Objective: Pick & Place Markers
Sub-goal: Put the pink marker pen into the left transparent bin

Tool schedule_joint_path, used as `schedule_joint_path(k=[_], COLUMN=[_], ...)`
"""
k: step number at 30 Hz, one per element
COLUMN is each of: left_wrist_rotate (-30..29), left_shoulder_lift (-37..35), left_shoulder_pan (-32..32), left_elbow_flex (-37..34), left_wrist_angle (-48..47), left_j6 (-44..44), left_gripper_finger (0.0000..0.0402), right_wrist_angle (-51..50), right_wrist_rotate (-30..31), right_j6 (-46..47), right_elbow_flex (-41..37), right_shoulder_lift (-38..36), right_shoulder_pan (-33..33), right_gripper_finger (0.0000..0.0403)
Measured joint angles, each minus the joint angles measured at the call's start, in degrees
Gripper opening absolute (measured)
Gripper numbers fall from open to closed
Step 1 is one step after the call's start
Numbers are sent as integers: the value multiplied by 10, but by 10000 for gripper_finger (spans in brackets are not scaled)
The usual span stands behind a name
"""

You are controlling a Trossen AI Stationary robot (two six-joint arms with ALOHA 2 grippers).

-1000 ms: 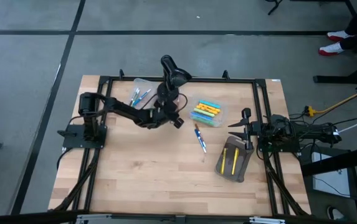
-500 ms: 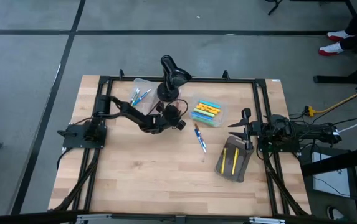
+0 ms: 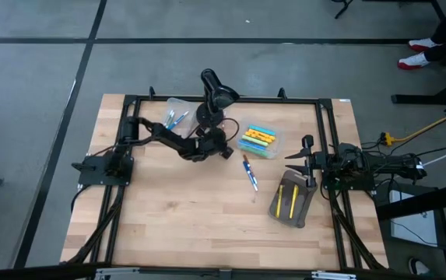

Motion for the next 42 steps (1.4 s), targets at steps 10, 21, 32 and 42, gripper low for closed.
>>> schedule_joint_path(k=[10, 21, 32, 42], left_wrist_rotate=[8, 5, -11, -9], left_shoulder_lift=[2, 2, 1, -26], left_shoulder_pan=[7, 6, -22, -122], left_elbow_flex=[6, 7, 8, 3], left_wrist_angle=[-5, -15, -68, -231], left_j6=[-7, -7, -7, -109], left_gripper_finger=[100, 22, 28, 30], right_wrist_angle=[0, 0, 0, 0], right_wrist_rotate=[0, 0, 0, 0], right_j6=[0, 0, 0, 0], right_elbow_flex=[0, 0, 0, 0], right_shoulder_lift=[0, 0, 0, 0], right_shoulder_pan=[0, 0, 0, 0], right_gripper_finger=[126, 126, 126, 126])
